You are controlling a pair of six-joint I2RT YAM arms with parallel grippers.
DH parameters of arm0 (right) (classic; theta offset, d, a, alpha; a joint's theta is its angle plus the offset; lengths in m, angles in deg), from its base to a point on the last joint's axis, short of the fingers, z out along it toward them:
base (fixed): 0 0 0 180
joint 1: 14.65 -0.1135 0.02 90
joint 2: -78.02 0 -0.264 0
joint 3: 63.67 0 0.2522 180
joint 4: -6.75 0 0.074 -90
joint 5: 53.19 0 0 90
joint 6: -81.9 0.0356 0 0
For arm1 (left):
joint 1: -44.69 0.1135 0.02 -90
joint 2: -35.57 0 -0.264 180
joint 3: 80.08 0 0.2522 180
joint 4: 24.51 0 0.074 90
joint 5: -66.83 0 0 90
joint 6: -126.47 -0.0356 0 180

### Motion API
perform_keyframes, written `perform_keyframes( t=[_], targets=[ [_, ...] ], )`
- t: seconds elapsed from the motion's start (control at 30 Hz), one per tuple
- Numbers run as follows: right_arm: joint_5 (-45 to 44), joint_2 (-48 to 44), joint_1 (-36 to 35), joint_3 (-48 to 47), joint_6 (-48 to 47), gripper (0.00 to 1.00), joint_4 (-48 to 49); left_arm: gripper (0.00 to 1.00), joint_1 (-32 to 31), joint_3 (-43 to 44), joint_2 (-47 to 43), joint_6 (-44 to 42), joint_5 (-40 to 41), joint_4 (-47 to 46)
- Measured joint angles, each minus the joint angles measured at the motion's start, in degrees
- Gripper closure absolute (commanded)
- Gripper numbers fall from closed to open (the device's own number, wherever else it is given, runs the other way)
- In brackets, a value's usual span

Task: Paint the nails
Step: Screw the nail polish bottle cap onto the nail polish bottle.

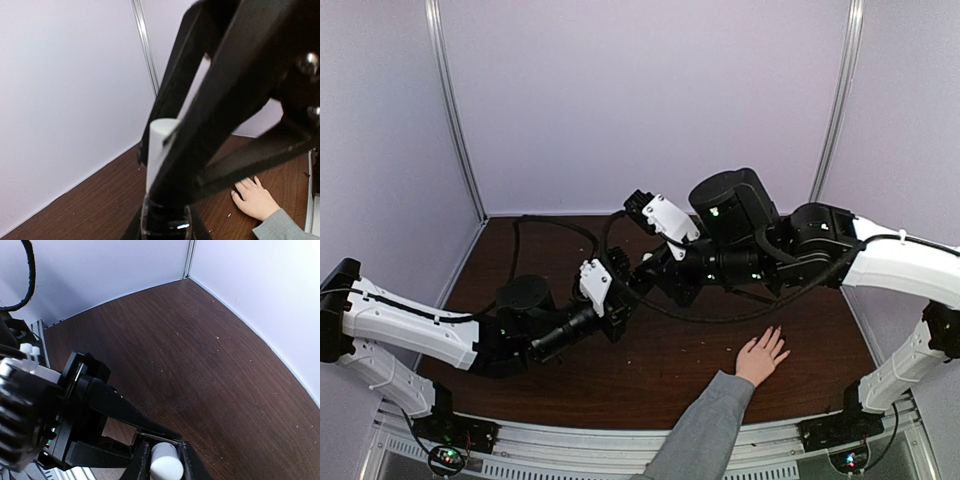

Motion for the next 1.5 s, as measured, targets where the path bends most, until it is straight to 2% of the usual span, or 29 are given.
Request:
perform_keyframes(
  t=[0.1,0.37,0.4,0.47,0.53,0.67,0.83,1.03,1.13,1.5],
  targets=[
    [0.4,-0.2,0.2,0.0,0.0,0.65,0.6,1.00,-0.4,0.3,-0.1,0.0,-1.4,-1.1],
    [4.5,-4.7,0.6,0.9,-1.8,0.37,0.8,1.00,-0.6,0.3,-2.6,0.7,-6.3,-2.2],
    [5.3,-5.8,0.6,1.4,-2.4,0.33,0.9,1.00,-0.6,0.3,-3.2,0.9,-7.2,-2.2],
    [7.3,-7.7,0.7,2.6,-3.8,0.17,1.1,1.00,-0.3,0.3,-4.3,1.5,-9.6,-2.1],
    [9.6,-10.2,0.7,4.2,-5.5,0.14,1.7,1.00,0.1,0.7,-5.5,2.1,-13.3,-1.0],
    [14.3,-14.6,0.7,6.4,-8.8,0.14,2.5,1.00,0.9,1.5,-7.3,3.1,-21.0,1.9],
    [21.3,-18.1,0.7,6.8,-13.1,0.19,3.0,1.00,2.1,4.2,-8.1,5.0,-31.5,7.9],
    [29.9,-16.6,0.7,4.5,-17.3,0.37,1.1,1.00,2.5,9.4,-7.7,7.0,-42.7,14.8],
    [33.5,-14.9,0.7,2.8,-18.5,0.42,-0.1,1.00,2.5,11.7,-6.7,8.2,-47.8,16.6],
    [42.4,-12.6,0.7,-1.0,-20.6,0.65,-3.3,1.00,2.8,13.4,-4.0,11.7,-57.7,18.9]
  ],
)
